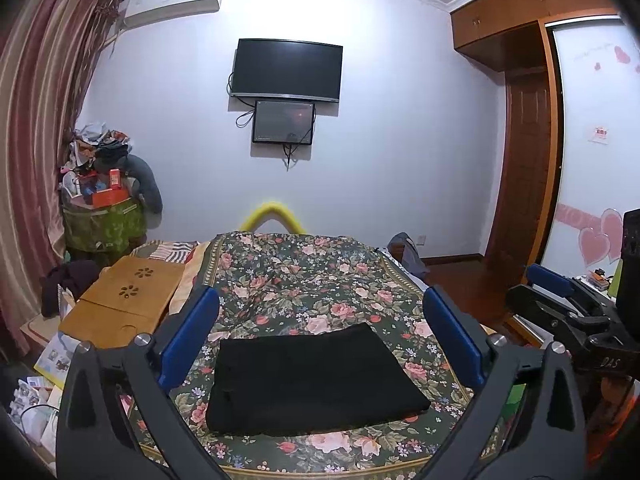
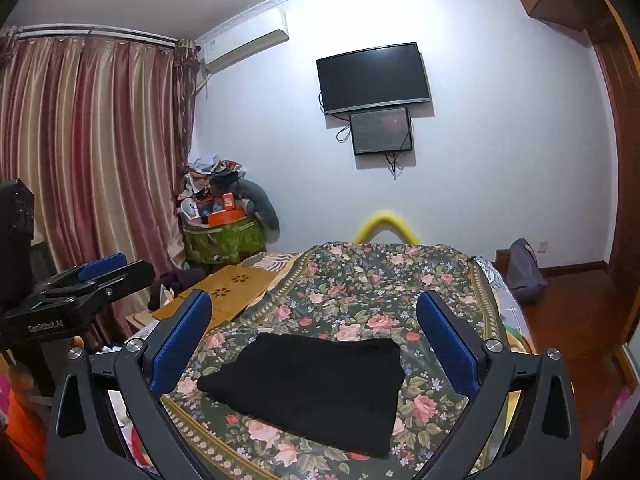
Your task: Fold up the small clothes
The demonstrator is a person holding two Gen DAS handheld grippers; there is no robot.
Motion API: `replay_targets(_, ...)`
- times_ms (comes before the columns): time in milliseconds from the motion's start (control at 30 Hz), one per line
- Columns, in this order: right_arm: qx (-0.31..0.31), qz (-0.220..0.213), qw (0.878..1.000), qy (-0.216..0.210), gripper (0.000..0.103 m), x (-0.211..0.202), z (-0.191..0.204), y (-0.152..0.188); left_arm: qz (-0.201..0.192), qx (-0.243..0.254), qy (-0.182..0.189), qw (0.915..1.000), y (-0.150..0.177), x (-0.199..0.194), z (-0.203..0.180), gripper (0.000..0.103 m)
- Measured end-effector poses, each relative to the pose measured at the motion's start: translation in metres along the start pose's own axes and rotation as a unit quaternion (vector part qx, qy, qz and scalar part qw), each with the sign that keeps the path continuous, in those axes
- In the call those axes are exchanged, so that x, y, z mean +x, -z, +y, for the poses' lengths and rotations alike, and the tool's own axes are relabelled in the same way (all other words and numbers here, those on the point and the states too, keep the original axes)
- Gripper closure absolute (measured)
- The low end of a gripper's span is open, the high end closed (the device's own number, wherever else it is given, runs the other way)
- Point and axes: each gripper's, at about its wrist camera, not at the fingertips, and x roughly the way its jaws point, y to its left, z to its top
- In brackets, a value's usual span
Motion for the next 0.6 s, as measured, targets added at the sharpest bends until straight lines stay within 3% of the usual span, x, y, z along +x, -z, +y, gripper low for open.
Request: replay_targets(600, 0.001, -0.002, 1.0, 0.005, 0.001, -0.0037, -0.0008, -0.001, -0.001, 0.005, 0.009, 1.0, 0.0015, 0.0026, -0.0007, 0.0)
